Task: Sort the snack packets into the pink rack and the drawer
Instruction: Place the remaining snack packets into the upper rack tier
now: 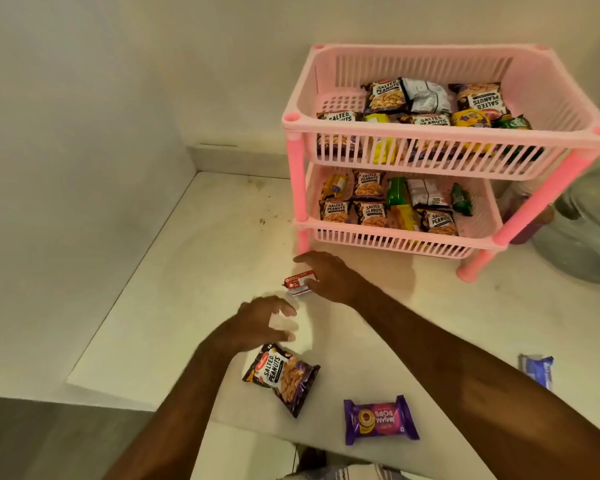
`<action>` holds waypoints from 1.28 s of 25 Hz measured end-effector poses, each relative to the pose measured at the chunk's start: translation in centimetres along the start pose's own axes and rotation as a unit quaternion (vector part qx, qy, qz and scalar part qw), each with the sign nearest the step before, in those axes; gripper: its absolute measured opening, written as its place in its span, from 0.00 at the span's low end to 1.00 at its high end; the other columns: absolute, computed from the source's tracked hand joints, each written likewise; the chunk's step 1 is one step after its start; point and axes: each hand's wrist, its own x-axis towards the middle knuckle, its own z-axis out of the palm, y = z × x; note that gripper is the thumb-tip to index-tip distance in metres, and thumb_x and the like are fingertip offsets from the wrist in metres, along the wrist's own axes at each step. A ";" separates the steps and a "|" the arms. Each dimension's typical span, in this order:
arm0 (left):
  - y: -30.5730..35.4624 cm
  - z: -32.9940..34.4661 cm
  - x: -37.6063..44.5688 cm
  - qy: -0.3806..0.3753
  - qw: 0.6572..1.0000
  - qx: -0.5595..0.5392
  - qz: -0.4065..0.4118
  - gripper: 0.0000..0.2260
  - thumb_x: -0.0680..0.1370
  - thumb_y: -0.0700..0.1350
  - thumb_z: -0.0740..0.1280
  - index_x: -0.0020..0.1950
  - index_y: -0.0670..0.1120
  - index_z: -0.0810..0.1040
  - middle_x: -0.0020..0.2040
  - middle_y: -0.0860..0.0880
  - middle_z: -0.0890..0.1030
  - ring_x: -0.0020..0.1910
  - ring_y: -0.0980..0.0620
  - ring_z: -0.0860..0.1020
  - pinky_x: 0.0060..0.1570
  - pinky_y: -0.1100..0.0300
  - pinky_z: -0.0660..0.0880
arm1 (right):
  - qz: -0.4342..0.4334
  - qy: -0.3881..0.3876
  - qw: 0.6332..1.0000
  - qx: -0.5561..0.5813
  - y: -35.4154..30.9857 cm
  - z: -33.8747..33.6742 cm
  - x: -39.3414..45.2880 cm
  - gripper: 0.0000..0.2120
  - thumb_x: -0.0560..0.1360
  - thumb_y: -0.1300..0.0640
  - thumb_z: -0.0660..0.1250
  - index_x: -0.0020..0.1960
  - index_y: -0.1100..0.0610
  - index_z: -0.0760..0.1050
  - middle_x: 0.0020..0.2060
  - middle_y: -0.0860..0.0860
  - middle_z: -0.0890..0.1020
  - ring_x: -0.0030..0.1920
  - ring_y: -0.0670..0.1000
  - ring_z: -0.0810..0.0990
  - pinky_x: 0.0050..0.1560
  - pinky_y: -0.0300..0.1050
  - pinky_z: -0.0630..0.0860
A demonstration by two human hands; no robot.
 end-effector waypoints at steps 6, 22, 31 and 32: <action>-3.0 2.7 -1.6 -0.114 0.988 0.109 0.000 0.32 0.63 0.57 0.81 0.66 0.60 0.75 0.62 0.61 0.74 0.62 0.58 0.71 0.60 0.62 0.67 | 0.016 -0.030 0.988 -0.150 -0.4 3.2 0.4 0.27 0.80 0.58 0.65 0.77 0.48 0.65 0.73 0.49 0.72 0.73 0.53 0.69 0.72 0.56 0.58; -2.6 1.9 -1.7 -0.041 0.991 0.127 0.027 0.20 0.62 0.68 0.72 0.50 0.66 0.75 0.48 0.61 0.75 0.54 0.55 0.69 0.53 0.58 0.61 | 0.072 0.120 0.990 0.017 -2.0 0.3 -2.9 0.19 0.82 0.49 0.61 0.72 0.46 0.67 0.69 0.47 0.76 0.70 0.52 0.72 0.70 0.55 0.62; 7.7 -8.4 -2.5 0.132 0.978 -0.044 0.158 0.17 0.69 0.63 0.75 0.55 0.63 0.77 0.47 0.61 0.83 0.49 0.58 0.79 0.54 0.55 0.75 | 0.000 0.282 0.948 0.146 -4.6 -13.0 -7.6 0.28 0.74 0.45 0.66 0.72 0.36 0.63 0.68 0.44 0.75 0.65 0.46 0.77 0.63 0.48 0.80; 9.1 -9.4 -2.4 0.159 0.969 -0.070 0.177 0.18 0.69 0.60 0.77 0.56 0.62 0.77 0.48 0.61 0.83 0.49 0.59 0.81 0.51 0.57 0.76 | -0.005 0.297 0.942 0.155 -4.5 -14.3 -8.1 0.27 0.74 0.45 0.67 0.71 0.36 0.63 0.66 0.44 0.77 0.63 0.45 0.79 0.59 0.47 0.82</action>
